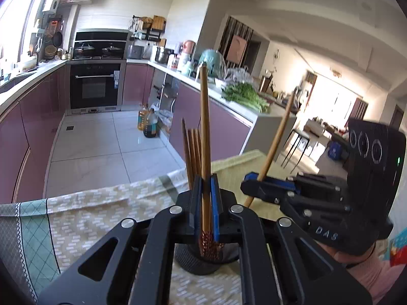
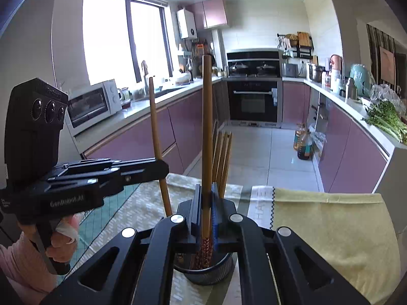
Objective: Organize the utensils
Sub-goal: 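Lift both chopsticks upright and lower them into the black mesh cup, then open both tools to release the chopsticks into the cup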
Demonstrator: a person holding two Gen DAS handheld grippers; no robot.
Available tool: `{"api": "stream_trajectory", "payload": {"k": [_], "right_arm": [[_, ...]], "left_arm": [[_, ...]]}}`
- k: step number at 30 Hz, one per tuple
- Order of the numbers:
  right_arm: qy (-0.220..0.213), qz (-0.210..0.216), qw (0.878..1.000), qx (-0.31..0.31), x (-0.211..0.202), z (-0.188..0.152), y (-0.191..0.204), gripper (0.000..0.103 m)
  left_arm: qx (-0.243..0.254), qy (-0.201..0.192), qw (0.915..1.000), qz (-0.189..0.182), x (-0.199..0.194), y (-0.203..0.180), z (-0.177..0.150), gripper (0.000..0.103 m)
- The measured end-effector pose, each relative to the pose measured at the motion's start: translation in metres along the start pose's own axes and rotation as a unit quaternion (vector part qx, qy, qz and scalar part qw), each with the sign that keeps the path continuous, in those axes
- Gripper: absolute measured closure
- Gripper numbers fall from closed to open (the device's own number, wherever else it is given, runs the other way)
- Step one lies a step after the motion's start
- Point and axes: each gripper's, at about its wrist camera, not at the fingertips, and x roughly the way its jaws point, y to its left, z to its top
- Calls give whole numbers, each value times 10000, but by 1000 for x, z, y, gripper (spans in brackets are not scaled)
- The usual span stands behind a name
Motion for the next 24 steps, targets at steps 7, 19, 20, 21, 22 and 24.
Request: {"api": "stream_trajectory", "payload": {"k": [7, 19, 20, 21, 22, 24], "right_arm": [[516, 55, 9986, 123, 20, -10, -4, 97], [671, -47, 9967, 461, 39, -12, -20, 95], [648, -47, 9968, 474, 38, -12, -21, 95], [609, -38, 9970, 479, 36, -13, -20, 95], [558, -26, 9973, 484, 33, -13, -20, 91], [449, -19, 9980, 449, 24, -14, -17, 86]], "left_arm": [[128, 651, 9978, 54, 26, 9, -17, 95], [-41, 749, 9970, 191, 37, 20, -25, 86], [-51, 714, 9972, 216, 35, 20, -26, 85], [-69, 674, 9974, 237, 31, 21, -26, 85], [-88, 632, 9977, 248, 27, 23, -28, 85], [-87, 523, 9981, 325, 17, 23, -31, 81]]}}
